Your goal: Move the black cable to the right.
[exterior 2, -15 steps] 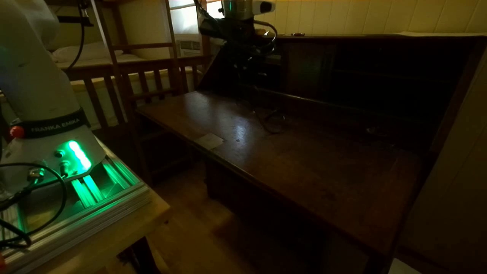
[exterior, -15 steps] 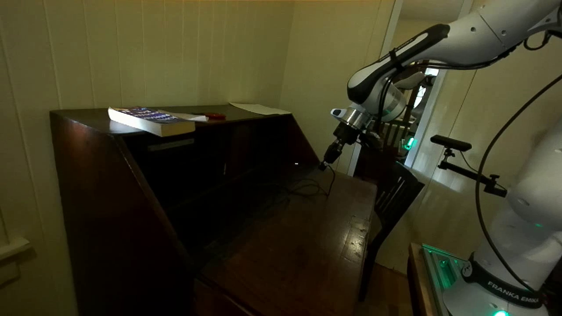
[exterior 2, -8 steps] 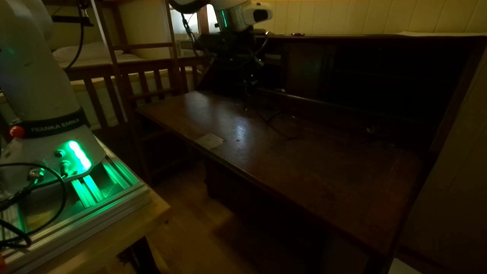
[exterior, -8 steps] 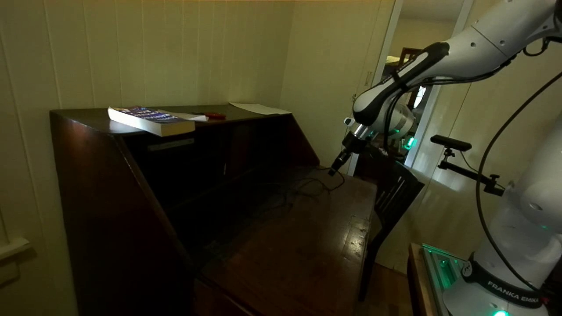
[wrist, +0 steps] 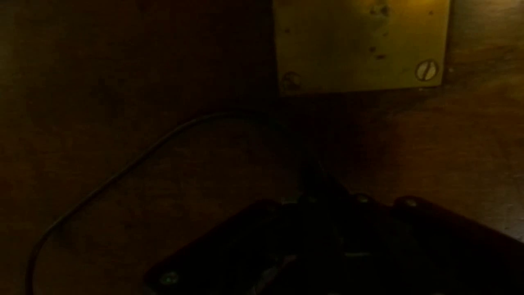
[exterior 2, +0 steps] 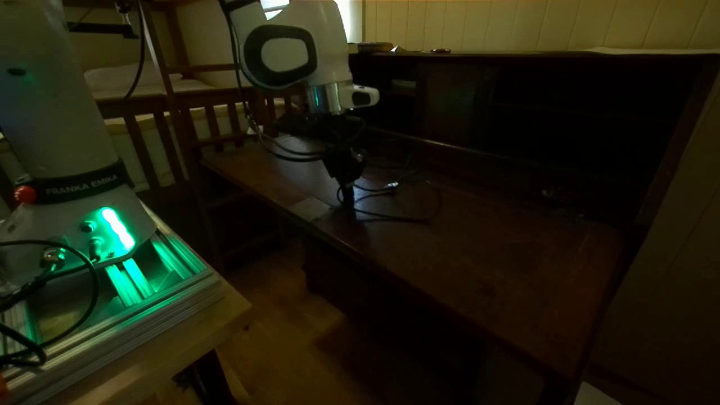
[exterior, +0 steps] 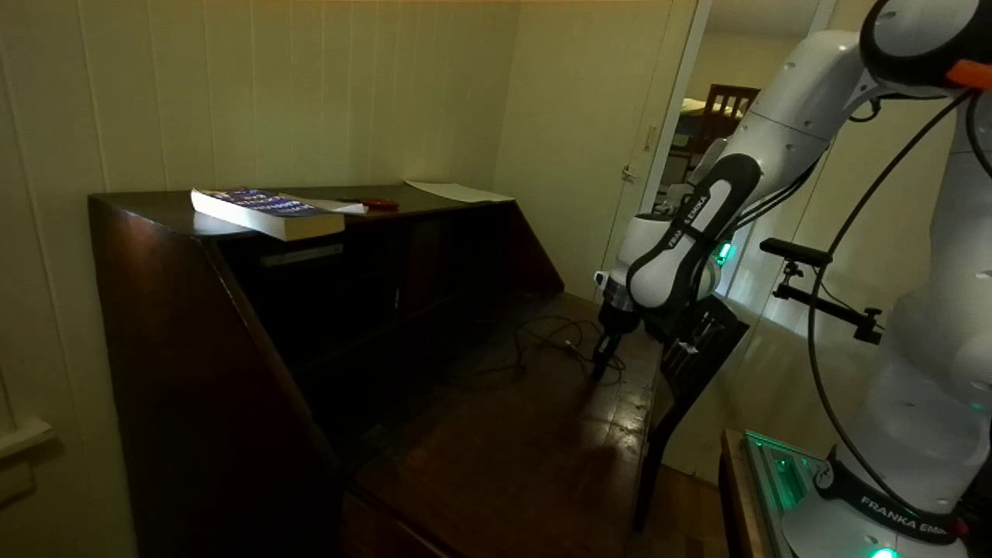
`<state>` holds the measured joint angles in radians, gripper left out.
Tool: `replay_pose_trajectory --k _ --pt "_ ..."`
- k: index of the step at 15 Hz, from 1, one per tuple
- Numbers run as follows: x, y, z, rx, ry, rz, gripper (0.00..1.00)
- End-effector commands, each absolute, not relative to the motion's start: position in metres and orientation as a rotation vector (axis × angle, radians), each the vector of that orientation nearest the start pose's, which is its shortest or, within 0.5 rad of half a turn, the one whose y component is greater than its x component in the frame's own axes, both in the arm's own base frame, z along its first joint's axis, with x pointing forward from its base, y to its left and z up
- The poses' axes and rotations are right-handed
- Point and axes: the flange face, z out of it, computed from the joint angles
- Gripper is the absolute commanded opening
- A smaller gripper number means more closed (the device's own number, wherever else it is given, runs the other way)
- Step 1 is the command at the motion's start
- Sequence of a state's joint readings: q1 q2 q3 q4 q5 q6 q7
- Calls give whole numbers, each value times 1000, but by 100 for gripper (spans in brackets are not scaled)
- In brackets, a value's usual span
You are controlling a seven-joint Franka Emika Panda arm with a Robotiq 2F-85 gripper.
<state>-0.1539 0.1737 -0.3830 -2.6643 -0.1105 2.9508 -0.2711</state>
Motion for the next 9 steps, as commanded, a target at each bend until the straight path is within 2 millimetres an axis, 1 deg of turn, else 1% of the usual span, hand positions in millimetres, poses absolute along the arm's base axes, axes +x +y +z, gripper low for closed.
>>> replay_pose_trajectory --k 1,2,3,4,5,6,7,9 --pt "392 -186 191 -3362 118 138 1" --pt "398 -177 196 -3390 68 204 1" --pt "404 -164 200 -3407 12 280 29" --pt "407 -150 202 -3400 -39 310 31" --pt "411 -142 207 -3404 -73 318 36" --pt "414 -139 212 -3401 -82 293 43" --pt "415 -138 219 -3395 -92 263 49" --pt "411 -144 236 -3387 -69 192 64"
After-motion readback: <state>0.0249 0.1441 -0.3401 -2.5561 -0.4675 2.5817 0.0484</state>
